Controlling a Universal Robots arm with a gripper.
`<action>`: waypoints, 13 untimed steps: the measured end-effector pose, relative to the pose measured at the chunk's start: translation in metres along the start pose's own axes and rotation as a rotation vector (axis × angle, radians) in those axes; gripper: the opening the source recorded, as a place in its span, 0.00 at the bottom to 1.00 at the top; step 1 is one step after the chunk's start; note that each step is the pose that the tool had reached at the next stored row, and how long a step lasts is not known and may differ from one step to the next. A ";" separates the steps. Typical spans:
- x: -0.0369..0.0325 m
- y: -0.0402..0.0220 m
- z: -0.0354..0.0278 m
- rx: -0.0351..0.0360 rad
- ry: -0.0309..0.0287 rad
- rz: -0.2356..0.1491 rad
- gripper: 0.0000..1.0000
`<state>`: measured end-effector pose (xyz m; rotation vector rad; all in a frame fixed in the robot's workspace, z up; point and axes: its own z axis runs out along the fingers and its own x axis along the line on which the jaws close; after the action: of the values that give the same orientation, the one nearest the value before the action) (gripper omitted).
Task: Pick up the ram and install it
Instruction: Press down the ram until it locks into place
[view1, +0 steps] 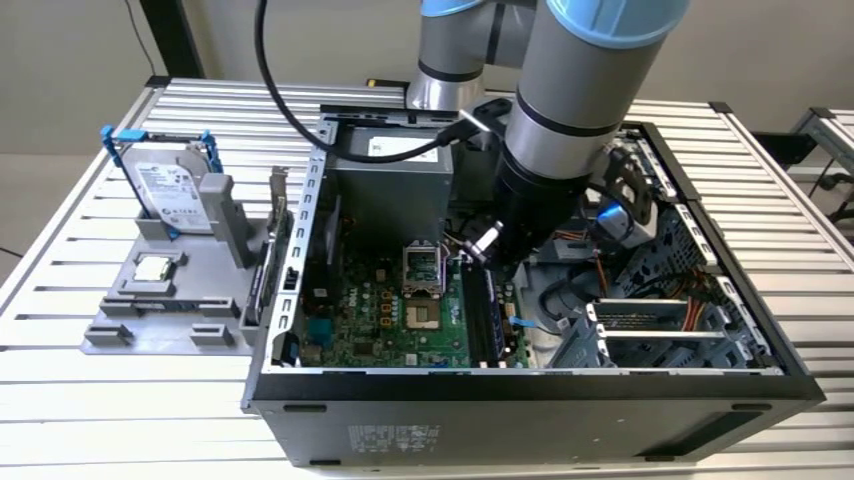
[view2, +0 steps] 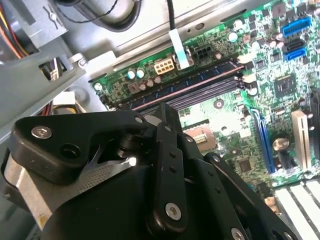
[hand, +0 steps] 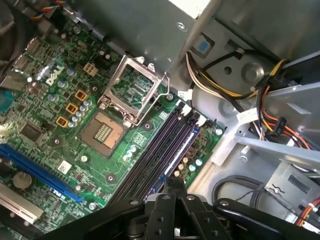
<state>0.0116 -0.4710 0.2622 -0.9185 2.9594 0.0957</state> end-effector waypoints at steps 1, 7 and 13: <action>0.0000 0.0000 0.0000 -0.0002 -0.0013 -0.010 0.00; 0.0000 0.0000 0.0000 0.0003 -0.0108 -0.073 0.00; 0.0000 0.0000 0.0000 0.0014 -0.0160 -0.153 0.00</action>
<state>0.0116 -0.4710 0.2622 -1.1346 2.8617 0.0952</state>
